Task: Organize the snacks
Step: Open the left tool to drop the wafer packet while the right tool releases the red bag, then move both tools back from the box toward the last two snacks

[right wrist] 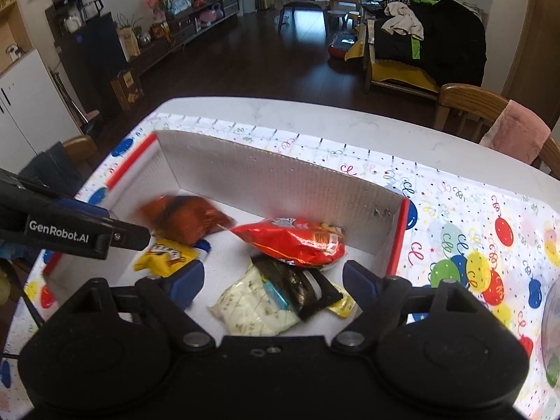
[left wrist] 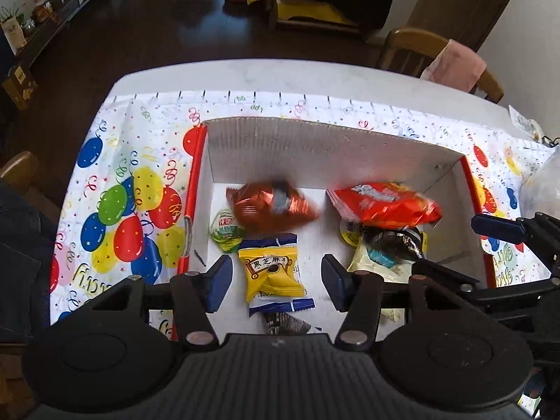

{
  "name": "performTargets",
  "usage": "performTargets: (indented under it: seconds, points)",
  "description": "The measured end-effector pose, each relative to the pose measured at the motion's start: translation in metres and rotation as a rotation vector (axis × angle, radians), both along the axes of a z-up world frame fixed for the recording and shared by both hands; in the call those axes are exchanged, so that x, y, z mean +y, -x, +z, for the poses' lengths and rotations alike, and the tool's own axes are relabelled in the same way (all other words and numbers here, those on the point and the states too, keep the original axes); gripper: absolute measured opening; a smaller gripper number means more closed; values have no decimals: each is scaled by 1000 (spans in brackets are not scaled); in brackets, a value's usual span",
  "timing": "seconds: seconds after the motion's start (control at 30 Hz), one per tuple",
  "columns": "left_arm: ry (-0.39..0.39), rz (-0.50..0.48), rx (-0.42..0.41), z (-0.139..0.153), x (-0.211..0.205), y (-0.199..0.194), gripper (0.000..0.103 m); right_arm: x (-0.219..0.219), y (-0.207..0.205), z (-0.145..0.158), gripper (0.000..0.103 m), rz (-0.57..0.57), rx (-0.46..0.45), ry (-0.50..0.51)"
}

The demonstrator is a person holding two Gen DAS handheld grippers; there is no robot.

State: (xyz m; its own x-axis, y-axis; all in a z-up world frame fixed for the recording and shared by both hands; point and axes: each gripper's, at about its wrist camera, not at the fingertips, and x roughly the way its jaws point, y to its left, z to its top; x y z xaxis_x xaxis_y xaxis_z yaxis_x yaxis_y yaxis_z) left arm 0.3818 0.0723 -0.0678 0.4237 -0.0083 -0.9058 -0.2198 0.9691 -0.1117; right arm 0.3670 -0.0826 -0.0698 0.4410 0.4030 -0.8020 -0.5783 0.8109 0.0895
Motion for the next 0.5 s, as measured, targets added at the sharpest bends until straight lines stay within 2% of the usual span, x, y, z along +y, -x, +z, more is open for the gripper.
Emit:
performTargets:
  seconds: [0.23,0.37,0.5]
  points:
    - [-8,-24,-68,21,-4,29,55,-9,28,22,88,-7,-30,-56]
    - [-17,-38,-108,33,-7,48,55,-13,46,33,93,-6,-54,-95]
    - [-22,-52,-149,45,-9,69,61,-16,64,41,94,-6,-66,-128]
